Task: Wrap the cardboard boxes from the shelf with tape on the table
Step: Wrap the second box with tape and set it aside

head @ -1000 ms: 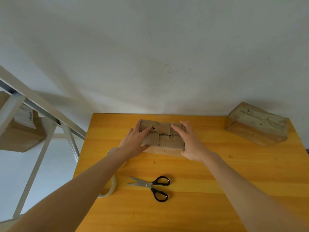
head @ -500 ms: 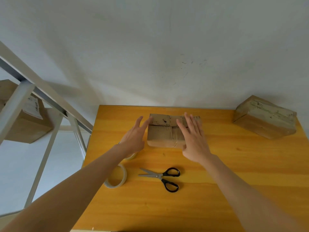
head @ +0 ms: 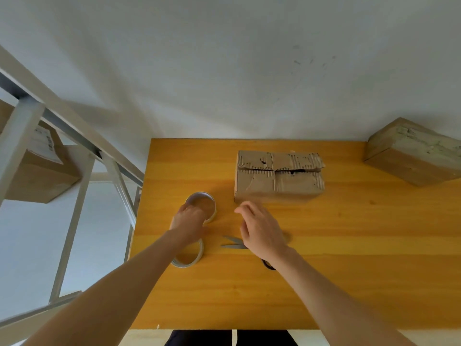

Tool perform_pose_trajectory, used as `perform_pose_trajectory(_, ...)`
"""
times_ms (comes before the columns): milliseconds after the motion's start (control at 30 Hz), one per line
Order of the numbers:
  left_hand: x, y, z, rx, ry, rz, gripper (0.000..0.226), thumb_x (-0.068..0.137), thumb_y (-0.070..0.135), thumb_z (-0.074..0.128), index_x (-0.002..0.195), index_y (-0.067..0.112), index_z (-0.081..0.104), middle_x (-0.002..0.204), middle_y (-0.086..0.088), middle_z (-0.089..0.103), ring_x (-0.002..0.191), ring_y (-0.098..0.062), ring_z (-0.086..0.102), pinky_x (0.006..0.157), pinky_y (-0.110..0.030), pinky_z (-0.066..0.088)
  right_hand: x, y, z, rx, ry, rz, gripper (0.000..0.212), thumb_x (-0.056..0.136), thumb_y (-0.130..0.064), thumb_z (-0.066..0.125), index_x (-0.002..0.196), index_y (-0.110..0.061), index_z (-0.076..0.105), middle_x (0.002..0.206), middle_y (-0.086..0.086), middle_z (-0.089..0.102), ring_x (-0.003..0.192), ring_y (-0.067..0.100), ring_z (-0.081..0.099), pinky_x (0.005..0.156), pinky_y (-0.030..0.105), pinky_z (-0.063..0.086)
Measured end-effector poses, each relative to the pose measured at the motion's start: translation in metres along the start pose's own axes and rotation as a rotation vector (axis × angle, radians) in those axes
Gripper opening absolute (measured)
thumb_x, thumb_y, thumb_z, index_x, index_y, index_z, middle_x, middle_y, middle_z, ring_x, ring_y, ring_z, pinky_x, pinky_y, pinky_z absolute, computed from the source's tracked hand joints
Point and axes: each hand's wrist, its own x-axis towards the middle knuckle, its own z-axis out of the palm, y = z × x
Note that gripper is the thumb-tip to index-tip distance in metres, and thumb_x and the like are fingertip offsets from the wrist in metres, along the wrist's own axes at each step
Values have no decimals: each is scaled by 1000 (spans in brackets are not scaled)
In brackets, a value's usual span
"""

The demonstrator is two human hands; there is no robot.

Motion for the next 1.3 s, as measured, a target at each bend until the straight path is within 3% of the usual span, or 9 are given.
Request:
perform_pose_trajectory(200, -7, -13, -8, -107, 72, -18, 26, 98, 31, 45, 113, 23, 65, 110, -5, 63, 120, -25, 47, 85, -30, 43, 21, -23, 11, 140, -10, 123, 25, 88, 0, 55, 110, -7, 61, 108, 4, 61, 78, 20, 62, 59, 24, 43)
perform_pose_trajectory(400, -21, -25, -40, -391, 105, 154, 21, 96, 31, 52, 96, 20, 69, 68, 4, 57, 63, -14, 51, 56, -28, 34, 44, -40, 8, 168, 18, 98, 42, 94, -1, 47, 134, -11, 50, 136, 4, 51, 109, 22, 58, 78, 31, 50)
perform_pose_trajectory(533, -27, -28, -62, -497, 129, 266, 20, 93, 26, 57, 94, 11, 70, 77, -3, 65, 68, -23, 55, 66, -36, 42, 53, -47, -4, 158, 41, 65, 41, 93, -1, 48, 132, -10, 54, 138, 4, 51, 107, 23, 61, 75, 35, 54)
perform_pose_trajectory(667, -29, -28, -83, -563, 147, 317, 16, 92, 22, 59, 88, 9, 68, 71, 6, 59, 64, -5, 49, 61, -16, 37, 62, -49, -17, 131, 139, 41, 34, 92, -1, 54, 125, -5, 60, 129, 8, 59, 99, 25, 65, 77, 37, 56)
perform_pose_trajectory(800, -27, -27, -101, -583, 96, 362, 12, 92, 19, 60, 82, 15, 64, 68, 7, 57, 61, -5, 46, 60, -14, 34, 67, -51, -29, 83, 212, 5, 27, 87, 3, 61, 113, -1, 65, 116, 12, 65, 86, 29, 69, 66, 36, 58)
perform_pose_trajectory(1000, -23, -27, -125, -569, 50, 392, 17, 90, 18, 63, 104, 11, 68, 97, 3, 65, 93, -13, 58, 86, -24, 43, 76, -41, -52, 9, 188, -54, 13, 88, -1, 62, 99, -4, 68, 99, 7, 68, 70, 25, 66, 54, 36, 55)
perform_pose_trajectory(1100, -19, -28, -134, -597, 51, 393, 3, 88, 20, 65, 85, 19, 66, 82, 2, 62, 81, -14, 57, 78, -29, 44, 78, -36, -60, 8, 153, -42, 16, 96, -11, 52, 101, -4, 67, 100, 7, 66, 74, 26, 65, 59, 37, 53)
perform_pose_trajectory(1200, -22, -24, -144, -796, -5, 354, 19, 83, 23, 69, 68, 17, 59, 62, 4, 45, 62, -11, 40, 60, -24, 30, 78, -35, -66, -3, 176, -18, 18, 98, -11, 49, 102, -2, 64, 100, 9, 65, 72, 28, 64, 58, 37, 51)
perform_pose_trajectory(1300, -24, -19, -147, -995, -69, 332, 15, 75, 30, 64, 65, 20, 60, 63, 7, 47, 67, -13, 42, 65, -27, 30, 77, -36, -72, -48, 266, -53, 12, 93, -9, 54, 89, -3, 64, 85, 9, 65, 52, 24, 58, 41, 28, 44)
